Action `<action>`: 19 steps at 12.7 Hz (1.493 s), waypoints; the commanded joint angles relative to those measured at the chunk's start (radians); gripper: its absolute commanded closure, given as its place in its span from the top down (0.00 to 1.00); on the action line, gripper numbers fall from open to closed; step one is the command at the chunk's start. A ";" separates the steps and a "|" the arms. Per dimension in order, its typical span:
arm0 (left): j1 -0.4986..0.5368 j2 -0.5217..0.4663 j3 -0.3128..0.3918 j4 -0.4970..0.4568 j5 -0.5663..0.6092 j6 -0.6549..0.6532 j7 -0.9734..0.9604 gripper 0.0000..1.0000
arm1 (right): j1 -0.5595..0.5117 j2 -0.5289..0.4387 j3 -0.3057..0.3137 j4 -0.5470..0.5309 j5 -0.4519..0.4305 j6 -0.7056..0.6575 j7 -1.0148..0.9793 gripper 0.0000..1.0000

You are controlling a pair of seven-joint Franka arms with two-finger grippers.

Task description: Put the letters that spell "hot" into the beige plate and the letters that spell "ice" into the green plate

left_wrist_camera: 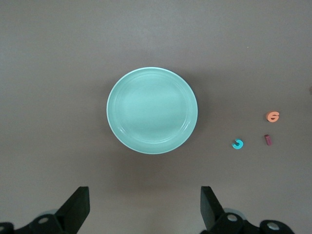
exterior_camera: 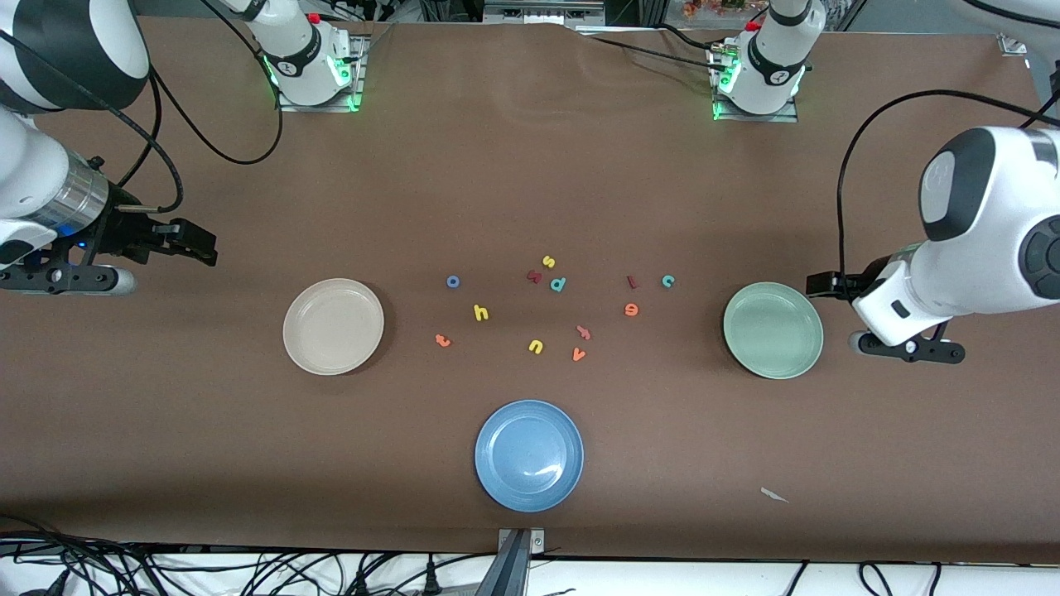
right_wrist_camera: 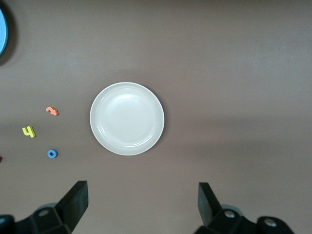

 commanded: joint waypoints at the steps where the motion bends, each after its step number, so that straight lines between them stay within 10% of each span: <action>1: 0.001 -0.094 0.008 -0.015 -0.028 -0.057 0.027 0.99 | -0.005 -0.013 0.006 -0.002 -0.009 -0.001 -0.005 1.00; 19: 0.012 -0.223 0.008 -0.066 -0.016 -0.140 0.121 0.96 | -0.010 -0.013 0.001 -0.002 -0.009 -0.001 -0.005 1.00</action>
